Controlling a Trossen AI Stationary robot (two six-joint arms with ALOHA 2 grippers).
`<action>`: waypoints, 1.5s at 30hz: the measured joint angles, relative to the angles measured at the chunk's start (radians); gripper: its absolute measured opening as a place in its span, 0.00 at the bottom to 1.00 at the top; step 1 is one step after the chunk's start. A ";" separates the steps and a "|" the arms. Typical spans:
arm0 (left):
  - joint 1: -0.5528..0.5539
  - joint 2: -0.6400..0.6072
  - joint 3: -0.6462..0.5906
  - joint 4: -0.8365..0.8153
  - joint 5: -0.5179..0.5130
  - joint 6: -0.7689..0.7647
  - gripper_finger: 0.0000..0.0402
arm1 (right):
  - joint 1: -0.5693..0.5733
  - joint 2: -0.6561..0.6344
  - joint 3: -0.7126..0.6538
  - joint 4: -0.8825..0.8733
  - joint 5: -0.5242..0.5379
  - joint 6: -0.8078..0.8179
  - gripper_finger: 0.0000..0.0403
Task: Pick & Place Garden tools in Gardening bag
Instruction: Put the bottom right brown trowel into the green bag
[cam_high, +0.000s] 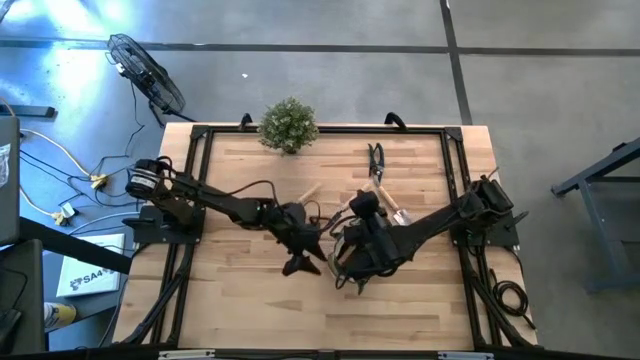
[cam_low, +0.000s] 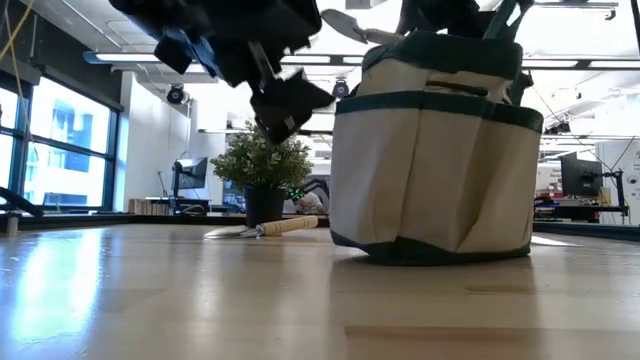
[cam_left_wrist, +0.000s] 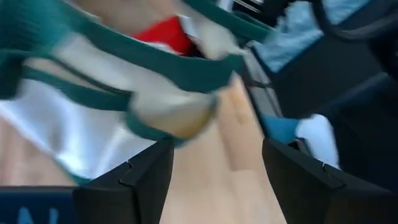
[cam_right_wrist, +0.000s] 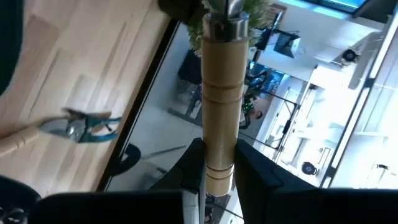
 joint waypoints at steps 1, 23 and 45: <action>-0.001 -0.003 0.000 0.003 0.030 0.000 0.60 | 0.004 0.000 0.000 0.008 0.002 0.001 0.11; 0.310 -0.342 0.001 -0.124 0.503 0.147 0.60 | 0.093 -0.007 0.018 -0.020 -0.069 0.242 0.11; 0.822 -0.372 0.000 -0.418 0.353 0.524 0.60 | 0.205 -0.004 0.317 -0.026 -1.466 1.240 0.11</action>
